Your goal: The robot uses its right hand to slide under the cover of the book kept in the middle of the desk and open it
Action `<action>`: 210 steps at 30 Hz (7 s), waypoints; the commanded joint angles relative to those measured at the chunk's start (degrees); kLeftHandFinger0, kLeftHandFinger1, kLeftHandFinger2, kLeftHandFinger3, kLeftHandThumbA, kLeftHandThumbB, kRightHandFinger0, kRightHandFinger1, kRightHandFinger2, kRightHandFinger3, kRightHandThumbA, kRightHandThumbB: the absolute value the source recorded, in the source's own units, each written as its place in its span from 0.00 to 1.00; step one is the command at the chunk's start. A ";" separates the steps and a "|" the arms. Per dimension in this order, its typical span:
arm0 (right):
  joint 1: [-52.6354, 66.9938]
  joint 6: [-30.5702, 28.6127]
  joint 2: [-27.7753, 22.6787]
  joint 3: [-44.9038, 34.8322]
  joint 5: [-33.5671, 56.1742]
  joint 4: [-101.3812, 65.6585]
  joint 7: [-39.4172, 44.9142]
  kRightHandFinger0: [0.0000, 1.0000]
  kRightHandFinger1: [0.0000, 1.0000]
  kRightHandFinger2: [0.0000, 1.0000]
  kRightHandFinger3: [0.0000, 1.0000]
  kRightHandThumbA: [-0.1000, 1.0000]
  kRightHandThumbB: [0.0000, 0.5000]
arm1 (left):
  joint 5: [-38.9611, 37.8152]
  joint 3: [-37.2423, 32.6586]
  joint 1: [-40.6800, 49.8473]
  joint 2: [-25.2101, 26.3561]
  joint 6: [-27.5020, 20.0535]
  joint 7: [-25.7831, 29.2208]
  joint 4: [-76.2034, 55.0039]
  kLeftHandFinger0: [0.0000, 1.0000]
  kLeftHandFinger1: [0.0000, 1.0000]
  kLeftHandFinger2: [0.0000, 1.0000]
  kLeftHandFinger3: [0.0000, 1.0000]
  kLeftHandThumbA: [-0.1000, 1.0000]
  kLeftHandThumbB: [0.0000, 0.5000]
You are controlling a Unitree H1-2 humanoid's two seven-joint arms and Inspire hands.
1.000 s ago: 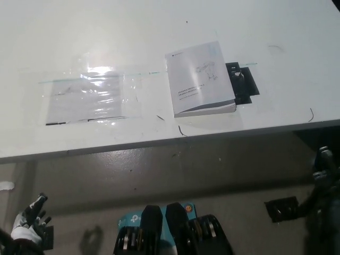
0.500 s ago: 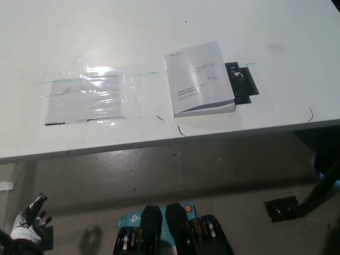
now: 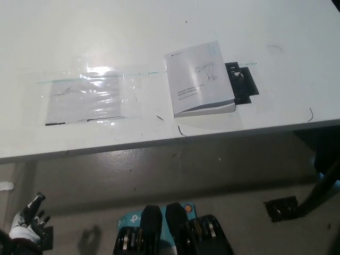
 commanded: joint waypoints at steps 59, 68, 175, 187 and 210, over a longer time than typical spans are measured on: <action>0.29 19.88 17.05 37.74 3.11 -9.03 17.06 0.88 0.93 1.00 1.00 0.79 0.02 | -2.58 -1.72 1.01 1.61 -0.49 0.87 -1.08 1.00 1.00 1.00 1.00 0.57 0.00; -0.92 17.84 15.74 37.03 1.57 -3.49 19.44 0.90 0.94 1.00 1.00 0.80 0.02 | -3.16 -1.31 1.18 1.22 1.11 2.59 -3.13 1.00 1.00 1.00 1.00 0.51 0.00; -9.37 18.49 10.33 67.72 -41.81 -4.96 42.59 0.49 0.59 0.68 0.99 0.71 0.52 | -0.13 -5.40 3.73 2.74 4.23 5.09 -5.14 1.00 1.00 1.00 1.00 0.68 0.00; -0.97 29.75 10.77 43.02 -20.13 -31.21 40.98 0.58 0.64 0.75 1.00 0.79 0.40 | -2.27 -3.79 4.03 2.18 1.58 2.78 -2.71 1.00 1.00 1.00 1.00 0.55 0.00; 4.31 25.93 6.75 3.07 2.57 -25.18 28.03 0.80 0.77 0.89 1.00 0.84 0.22 | -4.39 -2.32 4.87 2.65 -0.15 -1.39 0.20 1.00 1.00 1.00 1.00 0.63 0.00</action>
